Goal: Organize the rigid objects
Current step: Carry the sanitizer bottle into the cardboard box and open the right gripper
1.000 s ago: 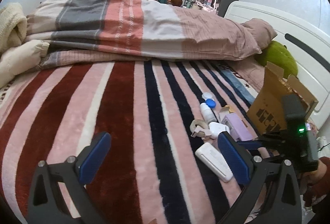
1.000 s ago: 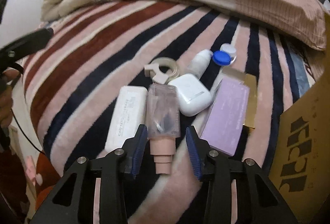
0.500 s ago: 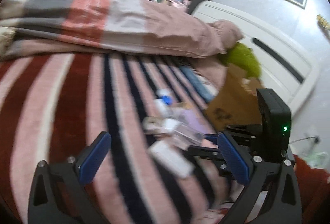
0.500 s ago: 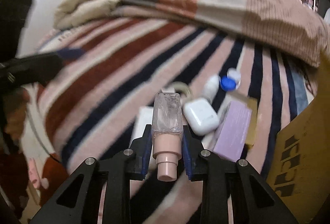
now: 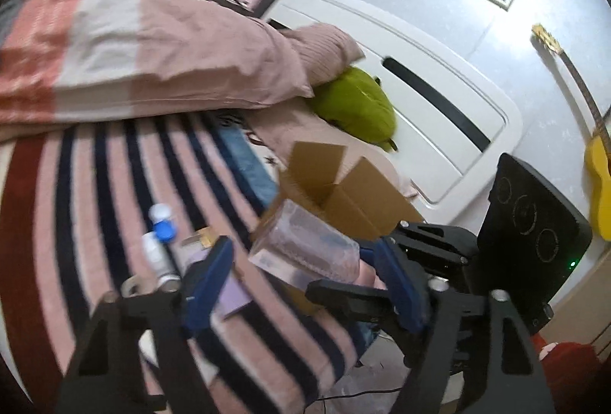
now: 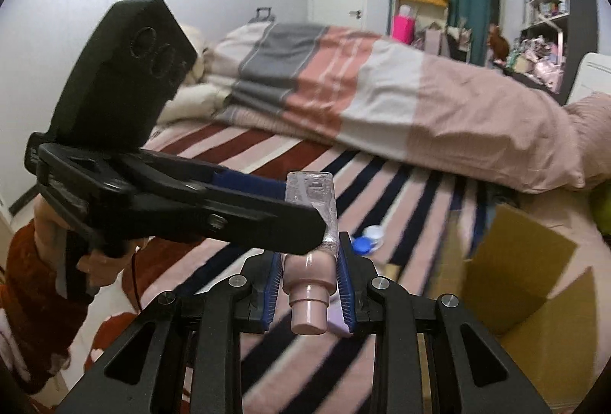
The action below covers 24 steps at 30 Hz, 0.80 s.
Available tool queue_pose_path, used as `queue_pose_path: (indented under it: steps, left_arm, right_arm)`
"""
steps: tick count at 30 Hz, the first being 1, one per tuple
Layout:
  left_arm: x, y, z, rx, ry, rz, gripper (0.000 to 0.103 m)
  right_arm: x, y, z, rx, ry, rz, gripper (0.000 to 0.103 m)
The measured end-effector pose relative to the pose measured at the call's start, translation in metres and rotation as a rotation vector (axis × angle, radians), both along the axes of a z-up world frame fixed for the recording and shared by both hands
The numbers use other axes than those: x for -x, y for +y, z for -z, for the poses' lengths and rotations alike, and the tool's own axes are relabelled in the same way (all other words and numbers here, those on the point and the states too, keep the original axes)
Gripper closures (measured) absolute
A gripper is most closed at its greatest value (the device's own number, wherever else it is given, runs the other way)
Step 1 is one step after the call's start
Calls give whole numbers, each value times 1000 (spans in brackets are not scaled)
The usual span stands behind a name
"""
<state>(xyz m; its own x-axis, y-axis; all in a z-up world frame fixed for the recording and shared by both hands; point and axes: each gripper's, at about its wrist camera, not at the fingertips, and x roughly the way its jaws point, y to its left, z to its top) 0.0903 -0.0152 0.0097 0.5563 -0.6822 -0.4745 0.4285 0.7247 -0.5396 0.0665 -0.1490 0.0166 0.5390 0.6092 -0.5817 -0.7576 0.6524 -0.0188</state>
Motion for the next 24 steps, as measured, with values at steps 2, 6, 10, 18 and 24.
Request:
queue_pose_path:
  steps: [2, 6, 10, 18, 24]
  left_arm:
    - [-13, -21, -6, -6, 11, 27, 45]
    - [-36, -64, -16, -52, 8, 64, 45]
    - [-65, -103, -13, -73, 42, 107, 45]
    - [-108, -153, 4, -127, 133, 153, 45]
    - [-110, -156, 10, -227, 127, 83, 30]
  right_arm:
    - [-5, -17, -5, -17, -9, 28, 81]
    - [-26, -57, -8, -47, 10, 75, 81]
    - [-50, -96, -6, -45, 51, 124, 81]
    - [-93, -133, 5, 19, 186, 170, 81]
    - [-100, -129, 14, 124, 196, 201, 72]
